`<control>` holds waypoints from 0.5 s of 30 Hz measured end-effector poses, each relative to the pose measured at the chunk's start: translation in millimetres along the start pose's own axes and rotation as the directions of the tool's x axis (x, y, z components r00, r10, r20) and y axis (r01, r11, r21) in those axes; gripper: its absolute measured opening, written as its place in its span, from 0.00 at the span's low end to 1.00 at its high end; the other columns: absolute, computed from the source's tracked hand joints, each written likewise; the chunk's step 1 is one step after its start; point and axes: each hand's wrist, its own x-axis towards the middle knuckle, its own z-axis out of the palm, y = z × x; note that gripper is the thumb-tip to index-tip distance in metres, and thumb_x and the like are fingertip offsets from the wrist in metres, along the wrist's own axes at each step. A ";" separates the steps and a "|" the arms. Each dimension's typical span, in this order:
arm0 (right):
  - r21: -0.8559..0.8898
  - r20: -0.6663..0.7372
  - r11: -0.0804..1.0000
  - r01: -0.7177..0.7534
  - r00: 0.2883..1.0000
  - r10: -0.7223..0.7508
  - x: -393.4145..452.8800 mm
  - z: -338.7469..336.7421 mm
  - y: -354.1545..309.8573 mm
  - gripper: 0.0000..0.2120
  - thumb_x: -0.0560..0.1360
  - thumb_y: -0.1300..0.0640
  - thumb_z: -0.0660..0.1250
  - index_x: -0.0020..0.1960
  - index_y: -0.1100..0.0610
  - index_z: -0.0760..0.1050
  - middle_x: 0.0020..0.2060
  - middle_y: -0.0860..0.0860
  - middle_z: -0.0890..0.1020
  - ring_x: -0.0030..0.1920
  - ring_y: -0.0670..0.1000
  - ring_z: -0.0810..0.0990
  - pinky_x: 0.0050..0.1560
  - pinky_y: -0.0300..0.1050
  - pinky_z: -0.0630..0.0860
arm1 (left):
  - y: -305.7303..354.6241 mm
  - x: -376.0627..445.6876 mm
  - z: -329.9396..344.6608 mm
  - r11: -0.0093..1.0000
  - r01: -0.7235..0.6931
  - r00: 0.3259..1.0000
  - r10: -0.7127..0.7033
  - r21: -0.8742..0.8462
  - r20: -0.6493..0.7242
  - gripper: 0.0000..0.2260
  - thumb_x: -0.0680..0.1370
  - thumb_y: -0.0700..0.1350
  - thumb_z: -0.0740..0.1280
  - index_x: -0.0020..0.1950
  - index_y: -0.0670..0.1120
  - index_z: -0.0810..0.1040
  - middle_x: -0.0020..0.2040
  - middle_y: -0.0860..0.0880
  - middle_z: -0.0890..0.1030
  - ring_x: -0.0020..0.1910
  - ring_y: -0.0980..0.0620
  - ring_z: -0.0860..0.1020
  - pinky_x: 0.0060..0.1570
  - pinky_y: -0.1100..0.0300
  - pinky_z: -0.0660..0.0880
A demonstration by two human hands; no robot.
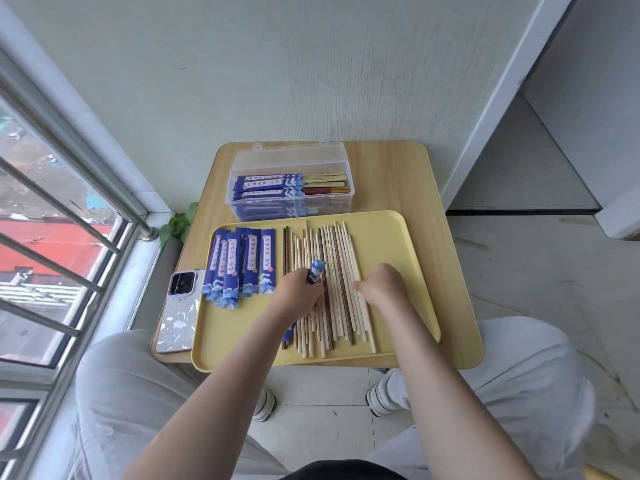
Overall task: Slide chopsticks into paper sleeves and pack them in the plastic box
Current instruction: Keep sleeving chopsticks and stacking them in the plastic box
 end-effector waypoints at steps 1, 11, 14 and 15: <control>0.014 0.008 1.000 -0.003 1.000 0.003 -0.2 -0.4 0.4 0.13 0.76 0.52 0.71 0.41 0.59 0.72 0.34 0.52 0.76 0.35 0.55 0.77 0.28 0.40 0.65 | -0.1 0.3 0.8 1.000 0.000 1.000 0.000 -0.001 -0.003 0.05 0.81 0.42 0.61 0.51 0.41 0.75 0.41 0.41 0.84 0.33 0.49 0.82 0.45 0.45 0.82; 0.282 0.056 0.956 0.087 0.993 -0.107 -10.6 -17.4 -5.9 0.09 0.75 0.55 0.66 0.42 0.60 0.78 0.29 0.54 0.82 0.28 0.49 0.76 0.32 0.40 0.70 | -1.0 0.3 0.9 1.000 -0.004 1.000 0.005 0.013 -0.002 0.05 0.81 0.43 0.62 0.51 0.42 0.75 0.43 0.42 0.83 0.32 0.53 0.81 0.45 0.47 0.82; 0.464 0.116 0.879 0.111 0.976 -0.184 -11.7 -23.7 -9.1 0.10 0.75 0.61 0.64 0.56 0.56 0.75 0.41 0.56 0.85 0.29 0.49 0.76 0.29 0.42 0.69 | -1.2 -1.8 -1.2 1.000 -0.014 1.000 0.014 0.004 0.007 0.05 0.81 0.43 0.63 0.51 0.43 0.75 0.43 0.42 0.83 0.32 0.53 0.82 0.44 0.48 0.82; 0.515 0.118 0.848 0.129 0.969 -0.219 -12.2 -25.8 -10.2 0.14 0.75 0.62 0.64 0.59 0.53 0.73 0.43 0.56 0.85 0.30 0.48 0.75 0.28 0.41 0.69 | -1.6 -2.6 -2.7 1.000 -0.021 1.000 0.021 -0.007 0.003 0.05 0.81 0.43 0.63 0.51 0.42 0.75 0.43 0.42 0.83 0.32 0.53 0.82 0.44 0.48 0.82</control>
